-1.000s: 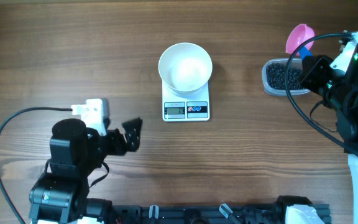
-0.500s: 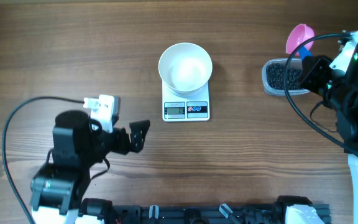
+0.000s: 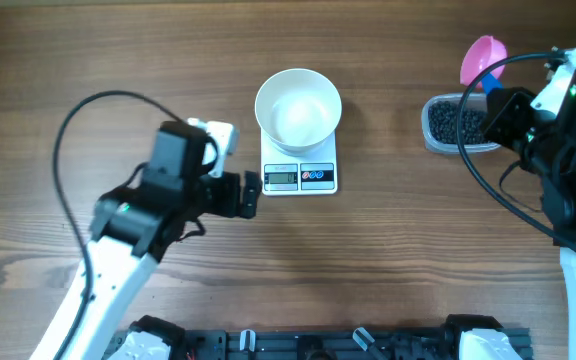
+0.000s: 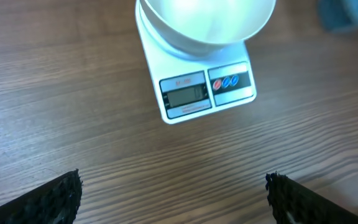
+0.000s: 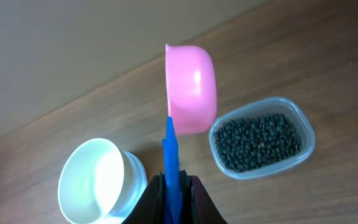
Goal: Scoop item into bowl and weigh 150g on scale
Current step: 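Move the left gripper right to the front of the scale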
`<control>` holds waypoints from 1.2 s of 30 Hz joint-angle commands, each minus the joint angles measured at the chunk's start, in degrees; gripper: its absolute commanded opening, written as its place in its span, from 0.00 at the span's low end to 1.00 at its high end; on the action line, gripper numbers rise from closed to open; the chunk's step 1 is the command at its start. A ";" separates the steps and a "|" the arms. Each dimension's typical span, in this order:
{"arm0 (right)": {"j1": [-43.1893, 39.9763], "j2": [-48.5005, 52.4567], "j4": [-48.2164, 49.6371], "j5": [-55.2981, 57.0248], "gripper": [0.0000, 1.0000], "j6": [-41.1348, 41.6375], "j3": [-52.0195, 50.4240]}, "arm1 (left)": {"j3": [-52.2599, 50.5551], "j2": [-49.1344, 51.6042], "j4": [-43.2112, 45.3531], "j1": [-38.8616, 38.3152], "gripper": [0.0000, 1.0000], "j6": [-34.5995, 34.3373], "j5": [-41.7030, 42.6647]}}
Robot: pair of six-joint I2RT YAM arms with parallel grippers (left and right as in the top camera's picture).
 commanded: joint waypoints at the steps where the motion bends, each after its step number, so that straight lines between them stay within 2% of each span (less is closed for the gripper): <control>1: -0.15 0.98 0.66 -0.72 0.04 -3.02 0.44 | 5.57 4.46 0.04 -1.60 1.00 4.28 -4.57; 4: -0.15 1.92 -1.01 -0.74 0.04 -5.11 0.44 | 9.70 7.34 -1.46 -1.55 1.00 8.63 -2.67; 8: -0.15 2.84 -4.22 -0.70 0.04 -5.66 0.44 | 11.58 7.72 -0.81 -1.55 1.00 15.37 4.90; 16: -0.15 2.67 -5.95 -0.96 0.04 -5.38 0.44 | 11.52 7.74 0.07 -1.57 1.00 13.03 5.29; 24: -0.15 2.67 -2.51 0.15 0.04 -5.64 0.46 | 11.47 8.35 0.09 -1.60 1.00 13.00 6.62; 36: -0.15 2.82 -2.38 0.15 0.04 -7.06 0.44 | 11.47 11.26 -0.13 -1.60 1.00 14.08 6.67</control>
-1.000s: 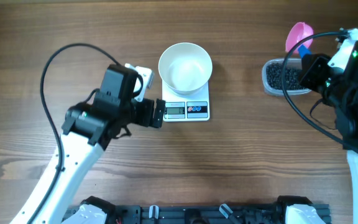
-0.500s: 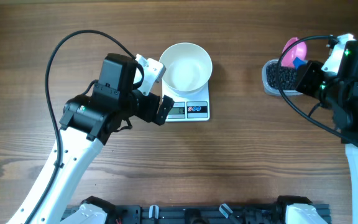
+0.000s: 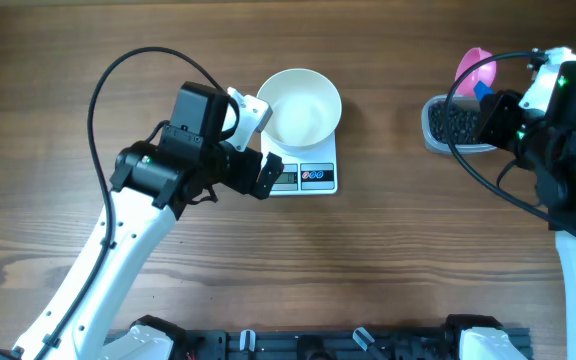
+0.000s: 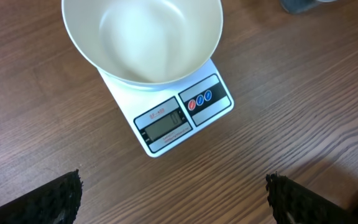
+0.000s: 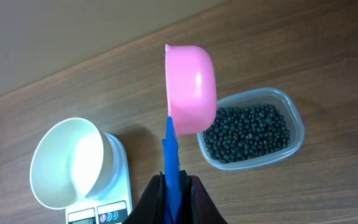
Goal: Scoop item into bowl and weigh 150g on scale
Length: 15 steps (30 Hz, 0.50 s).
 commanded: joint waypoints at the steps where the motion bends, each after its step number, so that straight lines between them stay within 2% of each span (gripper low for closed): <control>1: -0.15 0.00 0.17 0.13 0.04 -1.07 0.46 | 0.92 -0.26 -0.11 -0.28 1.00 1.11 0.96; 6: -0.15 0.00 0.09 0.13 0.04 -1.16 0.46 | 0.92 -0.26 -2.27 -0.26 1.00 4.87 0.92; 15: -0.15 0.00 -0.28 0.11 0.04 -0.96 0.44 | 0.92 -0.26 -1.42 -0.26 1.00 4.92 0.94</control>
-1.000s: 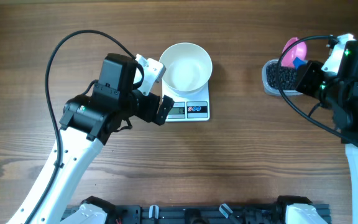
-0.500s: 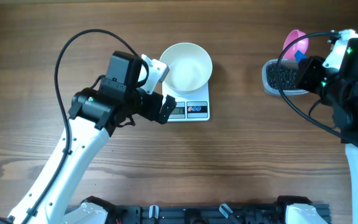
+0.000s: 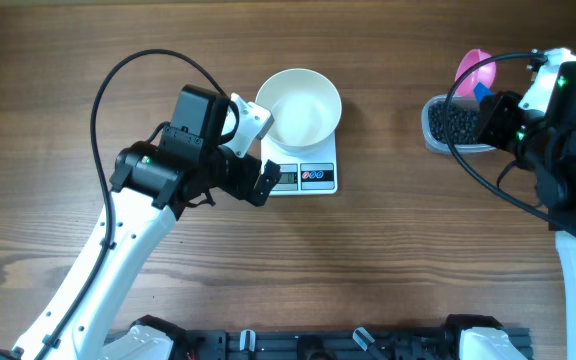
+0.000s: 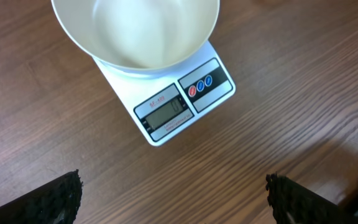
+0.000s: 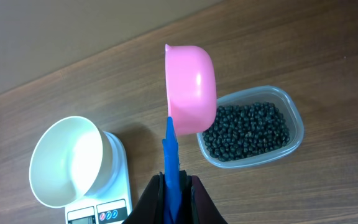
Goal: Scoop item into bowl and weigh 150g on scale
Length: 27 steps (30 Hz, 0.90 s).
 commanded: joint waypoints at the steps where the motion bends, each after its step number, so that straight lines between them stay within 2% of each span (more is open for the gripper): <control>1: -0.15 0.00 0.13 0.13 0.04 -0.98 0.46 | 0.92 -0.22 1.55 -0.26 1.00 1.20 0.92; 21: -0.15 0.00 -1.01 0.31 0.04 -1.18 0.44 | 0.92 -0.22 2.08 -0.26 1.00 1.11 0.92; 27: -0.15 0.00 -0.94 5.20 0.04 -1.18 0.46 | 0.92 -0.22 2.08 -0.26 1.00 1.11 0.92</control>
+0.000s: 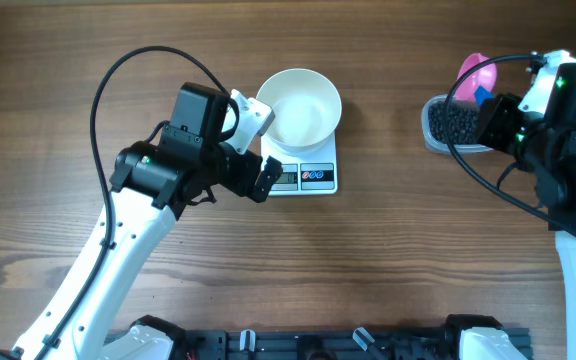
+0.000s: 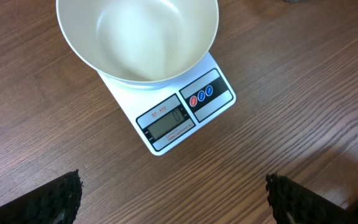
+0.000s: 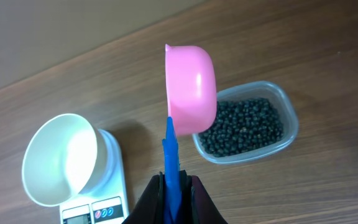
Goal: Scoop item into bowl and weigh 150g on scale
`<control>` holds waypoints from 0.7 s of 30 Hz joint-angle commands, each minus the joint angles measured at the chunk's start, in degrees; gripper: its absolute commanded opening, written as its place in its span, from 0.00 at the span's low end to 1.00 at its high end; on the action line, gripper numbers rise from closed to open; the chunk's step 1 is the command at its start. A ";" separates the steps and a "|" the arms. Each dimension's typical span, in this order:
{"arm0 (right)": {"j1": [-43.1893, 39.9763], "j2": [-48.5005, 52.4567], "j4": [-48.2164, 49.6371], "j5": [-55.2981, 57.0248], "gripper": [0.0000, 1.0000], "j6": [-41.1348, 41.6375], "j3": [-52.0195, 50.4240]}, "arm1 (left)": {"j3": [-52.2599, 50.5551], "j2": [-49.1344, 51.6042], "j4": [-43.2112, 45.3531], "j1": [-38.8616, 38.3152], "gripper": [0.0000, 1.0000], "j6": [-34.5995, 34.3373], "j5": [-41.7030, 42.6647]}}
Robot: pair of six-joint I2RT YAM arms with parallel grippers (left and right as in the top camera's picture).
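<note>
An empty white bowl point(image 1: 299, 108) sits on a white digital scale point(image 1: 302, 177) at the table's middle back. A clear tub of dark beans point(image 1: 452, 124) stands at the right. My right gripper point(image 3: 174, 182) is shut on the blue handle of a pink scoop point(image 3: 191, 88), held above the tub; the scoop point(image 1: 475, 72) shows pink at the tub's far side. My left gripper point(image 2: 173, 193) hangs open just left of the scale, its fingers point(image 2: 55, 199) wide apart over bare wood. The bowl point(image 2: 137, 37) and the scale point(image 2: 179, 115) fill its view.
Wooden table point(image 1: 388, 260) all round. Black cables loop over each arm. A dark rail point(image 1: 308, 345) runs along the front edge.
The left wrist view shifted slightly, with the scale sitting a touch lower and right. The right wrist view shows the bean tub and bowl a little further left. Both grippers are unchanged.
First my left gripper was open left of the scale and lower, and the right held the scoop by the tub. Then the left arm stood higher and closer to the bowl. Since then both arms have only shifted slightly.
</note>
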 commanded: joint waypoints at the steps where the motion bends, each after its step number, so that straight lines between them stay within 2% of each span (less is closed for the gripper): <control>1: -0.15 0.00 0.11 4.20 0.04 -1.22 0.44 | 0.92 -0.22 0.15 -0.26 1.00 0.92 0.92; 16: -0.15 0.00 -3.15 4.46 0.04 -14.25 0.44 | 0.92 -0.22 0.15 -0.26 1.00 0.92 0.90; 21: -0.15 0.02 -3.37 4.74 0.04 -14.60 0.44 | 0.92 -0.22 0.15 -0.26 1.00 0.92 0.92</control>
